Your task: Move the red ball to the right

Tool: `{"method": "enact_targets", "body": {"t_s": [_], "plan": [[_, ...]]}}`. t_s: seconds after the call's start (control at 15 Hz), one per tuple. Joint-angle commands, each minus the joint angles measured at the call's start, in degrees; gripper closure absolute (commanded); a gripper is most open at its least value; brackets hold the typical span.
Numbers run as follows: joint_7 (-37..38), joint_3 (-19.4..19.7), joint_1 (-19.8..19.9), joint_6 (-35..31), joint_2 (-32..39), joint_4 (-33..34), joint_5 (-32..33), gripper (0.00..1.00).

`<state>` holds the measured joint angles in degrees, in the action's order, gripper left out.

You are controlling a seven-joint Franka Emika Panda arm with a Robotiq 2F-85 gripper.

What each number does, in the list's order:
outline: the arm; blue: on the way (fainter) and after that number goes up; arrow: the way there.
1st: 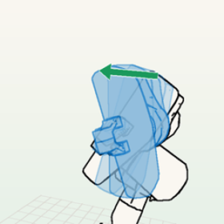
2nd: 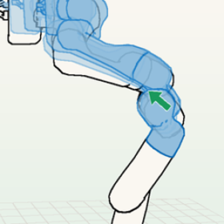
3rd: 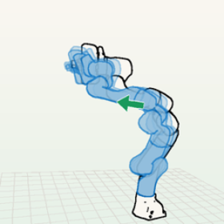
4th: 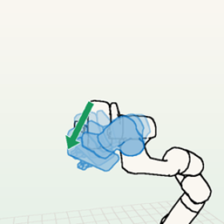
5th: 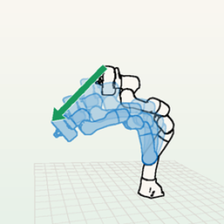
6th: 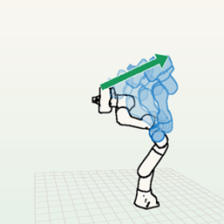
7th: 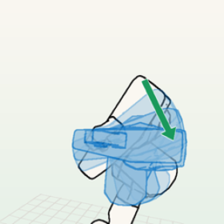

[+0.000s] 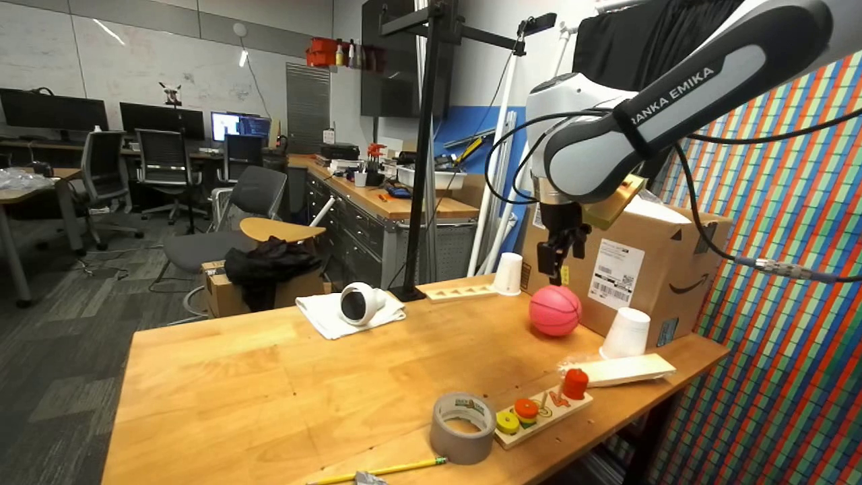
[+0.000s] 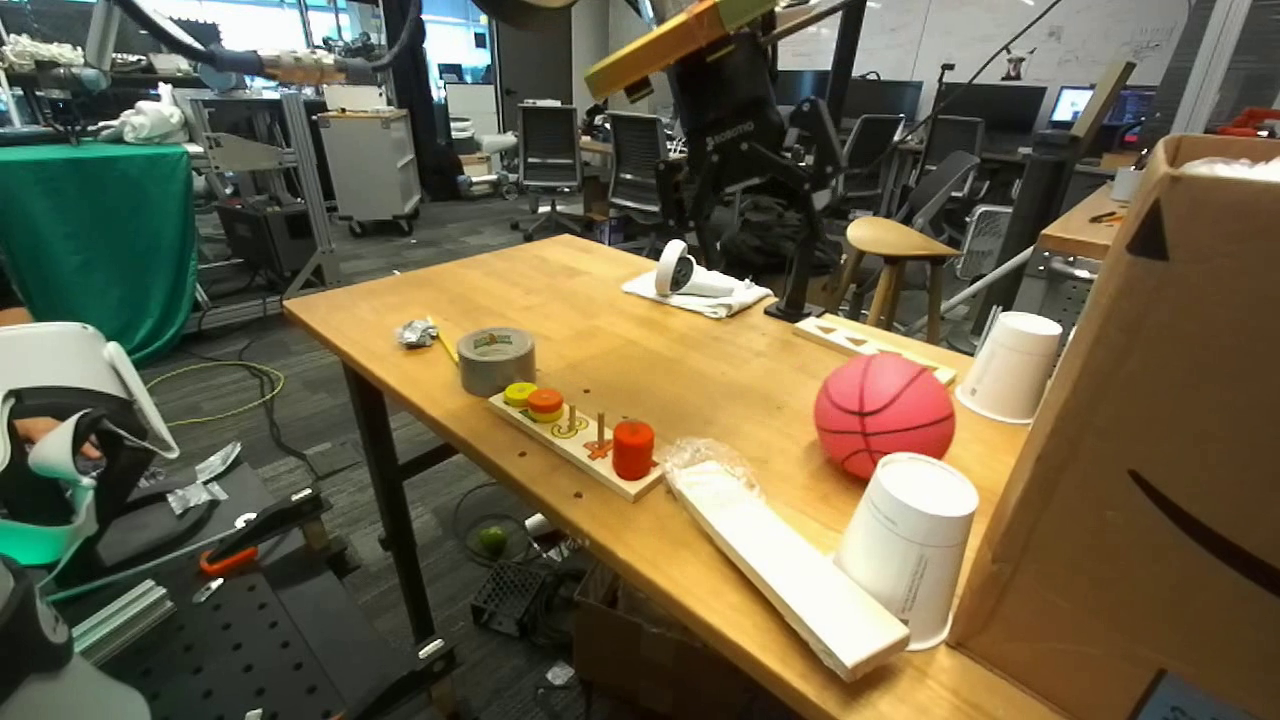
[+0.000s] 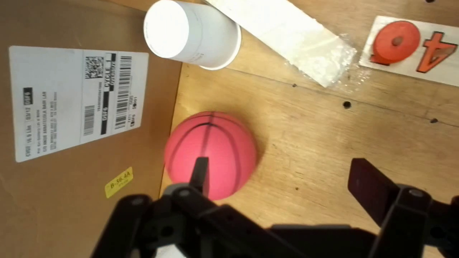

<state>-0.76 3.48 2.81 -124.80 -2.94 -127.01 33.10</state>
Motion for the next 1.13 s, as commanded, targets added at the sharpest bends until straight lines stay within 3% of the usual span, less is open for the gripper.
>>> {"method": "enact_targets", "body": {"t_s": [0.0, 0.47, 0.53, 1.07], "plan": [[3.5, -3.0, -2.5, -2.4, -3.4, -3.8, -5.3, 0.0], [3.9, -7.4, -6.4, -2.6, -2.3, -3.5, -15.3, 0.0], [3.8, -7.3, -6.0, -2.5, -1.2, -3.1, -12.6, 0.0], [3.8, -7.3, -6.1, -2.4, -0.6, -3.1, -12.9, 0.0]]}}
